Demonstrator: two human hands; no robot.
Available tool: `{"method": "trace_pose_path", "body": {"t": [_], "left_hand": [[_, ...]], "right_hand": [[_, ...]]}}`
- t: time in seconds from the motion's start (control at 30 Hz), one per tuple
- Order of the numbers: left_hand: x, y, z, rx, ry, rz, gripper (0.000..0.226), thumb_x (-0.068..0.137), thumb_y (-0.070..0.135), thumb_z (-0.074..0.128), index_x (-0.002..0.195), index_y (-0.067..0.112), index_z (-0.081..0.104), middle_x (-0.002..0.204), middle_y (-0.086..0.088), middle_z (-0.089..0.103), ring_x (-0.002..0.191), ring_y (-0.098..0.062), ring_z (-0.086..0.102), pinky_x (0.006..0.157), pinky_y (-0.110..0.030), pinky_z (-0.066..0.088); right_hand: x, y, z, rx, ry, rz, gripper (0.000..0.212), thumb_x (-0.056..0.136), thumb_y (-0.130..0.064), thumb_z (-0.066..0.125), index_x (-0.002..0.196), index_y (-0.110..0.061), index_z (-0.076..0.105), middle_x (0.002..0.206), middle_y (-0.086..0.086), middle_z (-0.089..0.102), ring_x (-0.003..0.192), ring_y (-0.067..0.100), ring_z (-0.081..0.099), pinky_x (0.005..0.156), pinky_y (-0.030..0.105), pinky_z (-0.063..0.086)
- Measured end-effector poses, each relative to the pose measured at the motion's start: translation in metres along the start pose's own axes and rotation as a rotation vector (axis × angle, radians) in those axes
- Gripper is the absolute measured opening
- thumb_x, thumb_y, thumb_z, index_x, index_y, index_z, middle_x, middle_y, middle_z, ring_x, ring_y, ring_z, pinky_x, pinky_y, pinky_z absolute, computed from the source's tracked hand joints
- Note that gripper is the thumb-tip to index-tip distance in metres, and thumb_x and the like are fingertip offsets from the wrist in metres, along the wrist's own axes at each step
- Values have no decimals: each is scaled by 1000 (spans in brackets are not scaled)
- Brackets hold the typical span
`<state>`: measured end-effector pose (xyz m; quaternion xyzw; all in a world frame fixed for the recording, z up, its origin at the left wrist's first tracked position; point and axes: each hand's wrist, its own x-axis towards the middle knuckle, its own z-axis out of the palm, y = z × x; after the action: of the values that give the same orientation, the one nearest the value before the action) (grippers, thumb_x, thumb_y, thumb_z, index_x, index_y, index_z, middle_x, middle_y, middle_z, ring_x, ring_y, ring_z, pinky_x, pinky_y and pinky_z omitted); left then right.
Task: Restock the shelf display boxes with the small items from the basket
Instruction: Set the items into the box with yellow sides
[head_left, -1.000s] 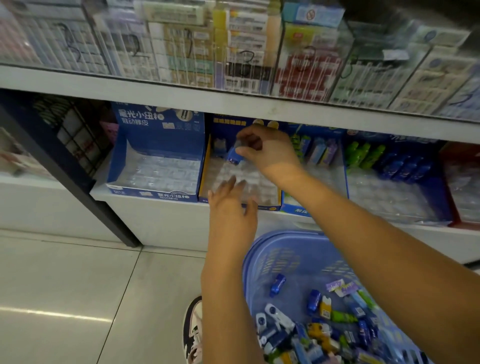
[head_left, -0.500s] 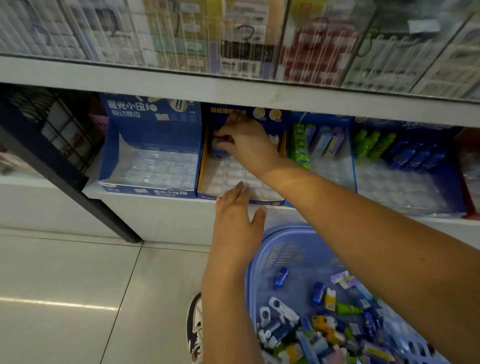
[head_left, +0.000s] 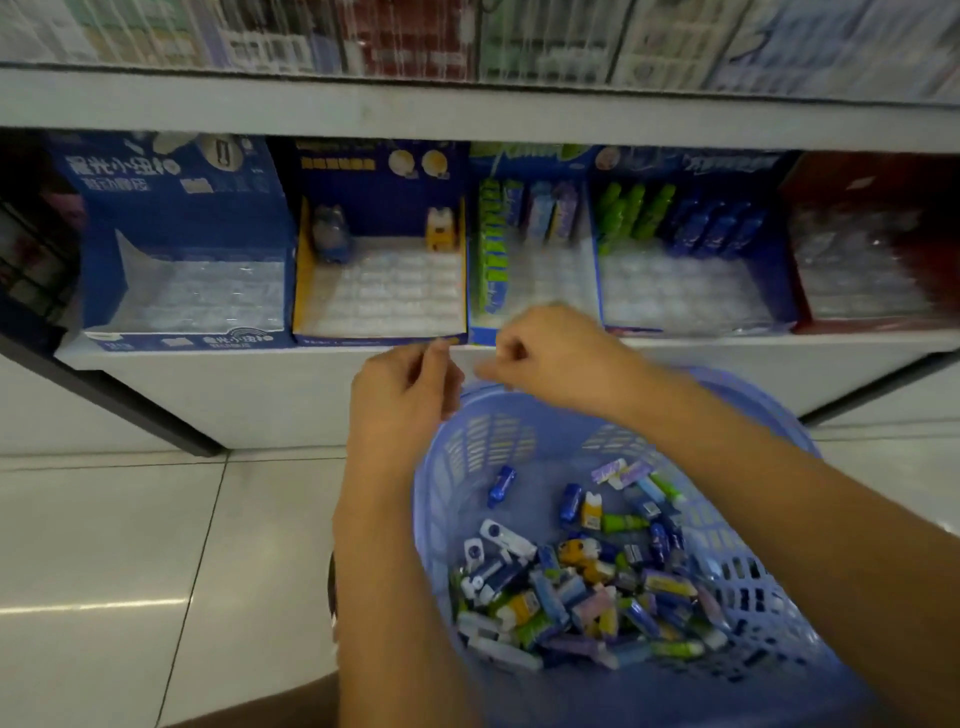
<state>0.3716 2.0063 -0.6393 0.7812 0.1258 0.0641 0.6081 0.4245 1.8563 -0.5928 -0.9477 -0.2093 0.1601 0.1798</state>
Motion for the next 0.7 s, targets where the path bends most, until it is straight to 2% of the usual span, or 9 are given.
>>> {"method": "trace_pose_path", "body": {"t": [0.1,0.2,0.3,0.33,0.4,0.47,0.57,0.63,0.7], "left_hand": [[-10,-15,43,86,-293,-193,38,96,18,51,60,13,62,50,4,62,47,-11,59,54,-29,49],[-25,-51,82,411,-623,-316,30,95,18,50,70,5,61,66,-13,61,61,-24,55,63,-38,46],[-45,-94,101,706,-770,-448,24,94,15,49,74,6,57,71,-12,48,61,-22,45,59,-30,38],[-52,-107,105,783,-802,-492,19,95,12,48,80,6,59,75,-12,50,66,-23,49,64,-32,45],[-65,-130,108,952,-902,-574,17,95,11,47,104,9,61,89,-13,53,88,-26,58,93,-38,49],[-72,-148,108,1076,-868,-634,34,95,19,49,126,6,54,116,-13,58,113,-30,56,99,-39,45],[-77,-168,109,1135,-742,-618,52,92,33,56,131,1,44,130,-19,54,116,-32,55,91,-39,48],[-82,-176,115,1152,-768,-590,49,96,32,52,133,2,42,132,-17,52,118,-30,53,94,-34,47],[-87,-178,119,1147,-766,-583,42,98,26,47,133,4,43,132,-15,51,119,-28,52,88,-20,49]], "right_hand": [[-53,62,55,18,-288,188,36,90,-30,60,77,4,59,74,19,54,67,25,51,62,32,38],[-83,116,105,56,-452,268,26,88,-25,62,92,0,67,94,20,64,89,34,61,78,38,49],[-93,135,140,73,-489,206,16,88,-25,62,88,-9,65,85,11,62,79,26,59,75,39,48],[-92,135,149,85,-496,178,12,89,-24,62,80,-15,62,77,4,58,69,19,54,70,36,45],[-85,134,169,90,-521,161,14,89,-20,59,77,-14,59,75,7,55,67,21,50,65,35,43],[-81,133,188,59,-557,144,12,90,-14,54,93,-9,64,89,15,57,82,32,56,70,40,50],[-85,137,209,3,-595,121,28,91,-6,48,117,-6,59,111,20,56,101,36,53,73,36,44],[-86,142,215,35,-588,129,27,91,-7,48,116,-4,57,113,20,56,103,35,52,74,36,41],[-84,146,214,93,-585,141,24,90,-10,51,110,-4,63,109,19,60,98,34,56,78,37,49]]}}
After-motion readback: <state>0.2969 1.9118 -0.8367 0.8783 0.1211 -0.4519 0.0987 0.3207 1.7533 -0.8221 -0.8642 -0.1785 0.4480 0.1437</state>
